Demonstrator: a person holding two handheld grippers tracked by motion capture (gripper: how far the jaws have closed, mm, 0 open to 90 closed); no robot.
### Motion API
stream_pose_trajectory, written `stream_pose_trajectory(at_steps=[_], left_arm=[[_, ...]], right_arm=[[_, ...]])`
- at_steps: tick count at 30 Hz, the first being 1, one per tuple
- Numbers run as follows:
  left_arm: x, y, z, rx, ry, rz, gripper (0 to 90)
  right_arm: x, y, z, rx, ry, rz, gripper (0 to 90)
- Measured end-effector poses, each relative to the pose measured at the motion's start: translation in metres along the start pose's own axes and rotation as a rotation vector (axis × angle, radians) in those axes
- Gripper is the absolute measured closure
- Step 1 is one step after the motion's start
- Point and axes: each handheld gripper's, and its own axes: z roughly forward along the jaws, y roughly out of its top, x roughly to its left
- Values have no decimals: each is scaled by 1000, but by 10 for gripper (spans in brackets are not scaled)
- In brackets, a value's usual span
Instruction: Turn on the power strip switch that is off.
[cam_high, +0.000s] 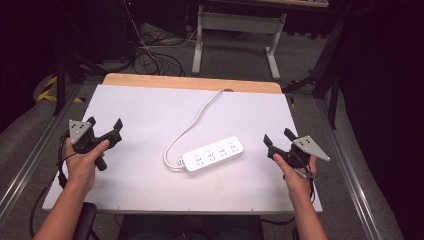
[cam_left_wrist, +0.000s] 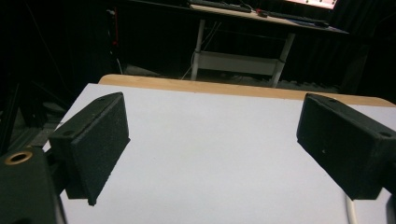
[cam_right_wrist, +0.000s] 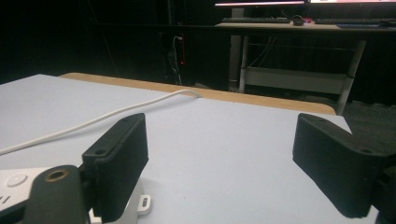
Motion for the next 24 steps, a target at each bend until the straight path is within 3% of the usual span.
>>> stream_pose_trajectory(at_steps=[9, 10, 11, 13, 18, 24], left_arm=[[0, 0, 0, 2, -1, -2, 103], [0, 0, 0, 4, -1, 1, 103], [0, 0, 0, -1, -2, 0, 104], [0, 0, 0, -1, -2, 3, 103], [0, 0, 0, 1, -2, 0, 104], [0, 0, 0, 3, -3, 6, 107]], right_arm=[[0, 1, -1, -10, -3, -1, 217], [0, 1, -1, -10, 1, -3, 255], [0, 2, -2, -17, 8, -15, 383], [0, 3, -4, -27, 11, -23, 436], [-1, 3, -4, -33, 9, -23, 467], [0, 4, -5, -39, 12, -32, 638]])
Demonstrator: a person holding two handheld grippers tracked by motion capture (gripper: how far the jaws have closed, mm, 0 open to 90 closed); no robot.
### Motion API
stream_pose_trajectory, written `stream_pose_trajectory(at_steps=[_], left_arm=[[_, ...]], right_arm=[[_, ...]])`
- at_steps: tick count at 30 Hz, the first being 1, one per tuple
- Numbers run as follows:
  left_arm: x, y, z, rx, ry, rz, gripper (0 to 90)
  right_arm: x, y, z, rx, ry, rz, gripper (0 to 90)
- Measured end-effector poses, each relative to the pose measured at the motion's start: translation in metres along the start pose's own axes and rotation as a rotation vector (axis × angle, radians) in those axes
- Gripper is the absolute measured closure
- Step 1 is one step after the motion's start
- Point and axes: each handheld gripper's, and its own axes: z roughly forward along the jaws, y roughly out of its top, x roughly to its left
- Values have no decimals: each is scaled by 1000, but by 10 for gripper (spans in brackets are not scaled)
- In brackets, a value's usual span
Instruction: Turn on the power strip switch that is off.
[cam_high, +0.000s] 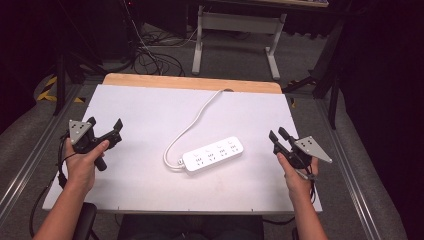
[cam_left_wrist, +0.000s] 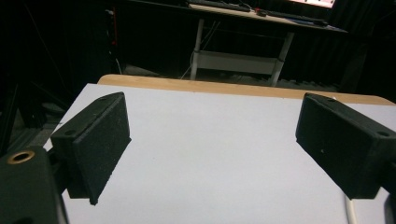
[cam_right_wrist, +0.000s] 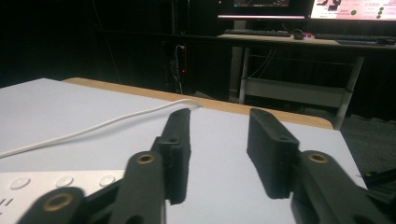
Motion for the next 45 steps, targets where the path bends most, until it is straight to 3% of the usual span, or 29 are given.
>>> stream_pose_trajectory(at_steps=[4, 13, 20, 32, 45], left_arm=[[0, 0, 0, -1, -1, -3, 107], [1, 0, 0, -1, 1, -5, 109], [2, 0, 0, -1, 0, -15, 111], [2, 0, 0, 3, 0, -12, 112], [2, 0, 0, 4, -6, -8, 112]], right_arm=[[-1, 1, -1, -4, 9, 19, 707], [1, 4, -4, -15, 11, -5, 895], [0, 5, -6, -18, 22, -4, 900], [11, 7, 1, -4, 116, -17, 900], [20, 8, 9, 5, 157, -32, 900]])
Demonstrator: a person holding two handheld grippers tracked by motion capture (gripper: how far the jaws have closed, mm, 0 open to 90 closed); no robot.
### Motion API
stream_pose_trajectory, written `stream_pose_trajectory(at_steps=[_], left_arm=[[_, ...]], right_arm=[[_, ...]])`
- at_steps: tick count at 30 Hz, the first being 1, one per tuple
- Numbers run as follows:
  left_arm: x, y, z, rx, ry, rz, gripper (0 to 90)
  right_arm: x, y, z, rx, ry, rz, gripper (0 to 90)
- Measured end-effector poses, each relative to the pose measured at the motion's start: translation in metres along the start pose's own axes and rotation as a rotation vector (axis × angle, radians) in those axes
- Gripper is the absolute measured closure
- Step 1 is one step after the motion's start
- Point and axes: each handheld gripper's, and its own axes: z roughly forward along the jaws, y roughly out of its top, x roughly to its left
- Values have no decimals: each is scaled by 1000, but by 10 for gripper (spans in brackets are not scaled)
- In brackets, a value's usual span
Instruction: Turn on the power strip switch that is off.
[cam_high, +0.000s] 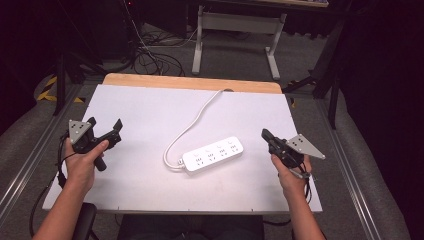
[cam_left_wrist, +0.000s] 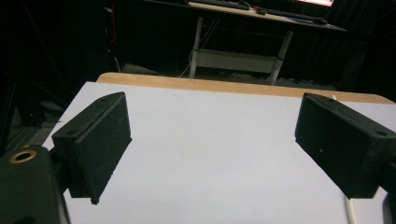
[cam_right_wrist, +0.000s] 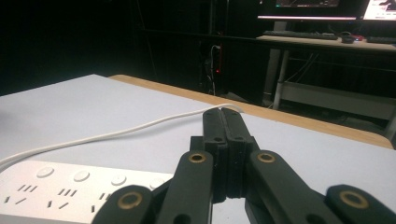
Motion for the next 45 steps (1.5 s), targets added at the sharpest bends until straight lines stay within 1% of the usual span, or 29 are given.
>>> stream_pose_trajectory(at_steps=[2, 5, 6, 7, 9, 22, 28, 31, 32, 35, 41, 42, 45], left_arm=[[0, 0, 0, 2, -4, 12, 112], [0, 0, 0, -2, -10, 12, 99], [-1, 0, 0, -5, -17, 20, 93], [-1, 0, 0, -6, -18, 17, 90], [-2, 0, 0, -3, -25, 25, 78], [-3, 0, 0, -5, -31, 40, 79], [-4, 0, 0, 1, -39, 60, 79], [-5, 0, 0, 2, -38, 59, 79], [-4, -1, 0, 4, -39, 65, 80], [-5, -1, 1, 4, -43, 65, 81], [-5, -1, 1, 6, -45, 69, 85], [-5, -1, 1, 6, -46, 71, 85], [-5, -1, 1, 6, -45, 68, 88]], right_arm=[[3, 0, 4, 5, 15, -10, 900], [5, 0, 6, 9, 23, -9, 900], [7, 0, 8, 14, 32, -19, 900], [7, 0, 9, 15, 33, -20, 900], [9, 0, 11, 19, 41, -19, 900], [18, -1, 25, 46, 89, -36, 900], [24, -1, 35, 64, 115, -51, 900], [26, -2, 38, 69, 125, -49, 900], [29, -2, 42, 77, 137, -54, 900], [33, -2, 47, 84, 152, -66, 900], [38, -2, 53, 93, 173, -67, 900], [41, -2, 55, 97, 184, -72, 900], [42, -2, 57, 103, 188, -77, 900]])
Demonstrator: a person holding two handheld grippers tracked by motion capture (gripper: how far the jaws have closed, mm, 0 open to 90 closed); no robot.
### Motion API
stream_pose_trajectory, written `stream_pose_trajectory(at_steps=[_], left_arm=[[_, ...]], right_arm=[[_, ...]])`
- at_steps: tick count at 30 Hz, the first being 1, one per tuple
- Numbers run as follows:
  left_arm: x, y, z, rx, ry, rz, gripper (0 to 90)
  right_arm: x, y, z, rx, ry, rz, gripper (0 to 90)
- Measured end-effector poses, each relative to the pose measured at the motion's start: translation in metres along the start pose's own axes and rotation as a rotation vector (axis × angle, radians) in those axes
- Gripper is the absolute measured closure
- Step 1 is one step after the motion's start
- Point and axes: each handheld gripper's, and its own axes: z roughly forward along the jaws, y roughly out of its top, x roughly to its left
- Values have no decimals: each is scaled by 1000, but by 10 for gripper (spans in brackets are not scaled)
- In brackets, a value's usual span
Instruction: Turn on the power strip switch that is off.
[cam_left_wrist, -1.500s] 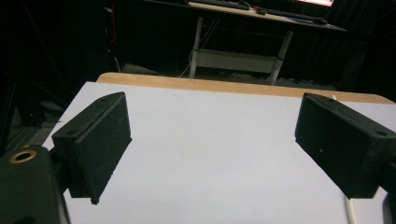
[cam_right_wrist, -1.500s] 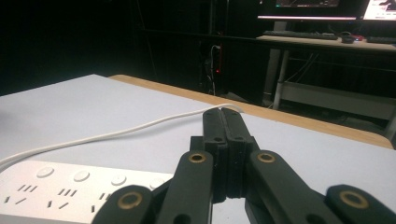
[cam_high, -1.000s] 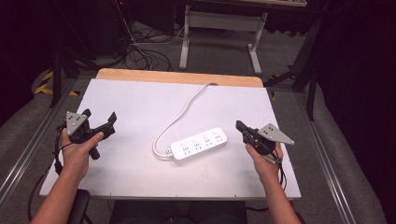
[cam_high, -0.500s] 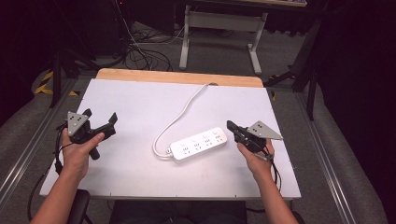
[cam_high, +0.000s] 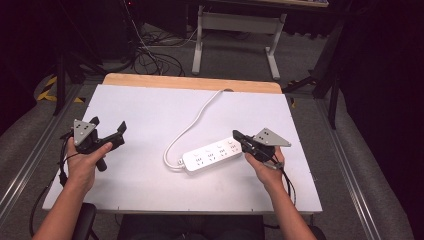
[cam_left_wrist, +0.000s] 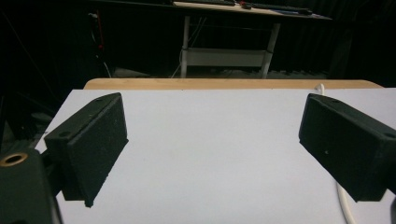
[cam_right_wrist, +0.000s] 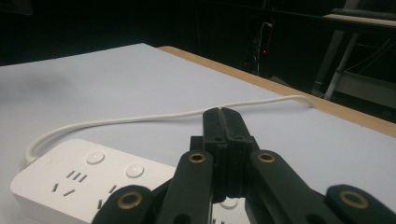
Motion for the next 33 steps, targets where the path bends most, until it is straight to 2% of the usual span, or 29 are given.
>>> stream_pose_trajectory(at_steps=[11, 20, 23, 29, 33], left_arm=[[0, 0, 0, 3, -3, 0, 92], [1, 0, 0, 7, -2, -1, 95], [1, 0, 0, 7, -3, -2, 96], [1, -1, 1, 11, -6, -3, 102], [2, -1, 1, 13, -6, -4, 104]], right_arm=[[4, -2, 12, 46, 59, -20, 900], [6, -4, 24, 83, 81, -24, 900], [6, -7, 31, 112, 89, -15, 900], [8, -12, 39, 159, 111, -29, 900], [14, -15, 45, 204, 126, -62, 900]])
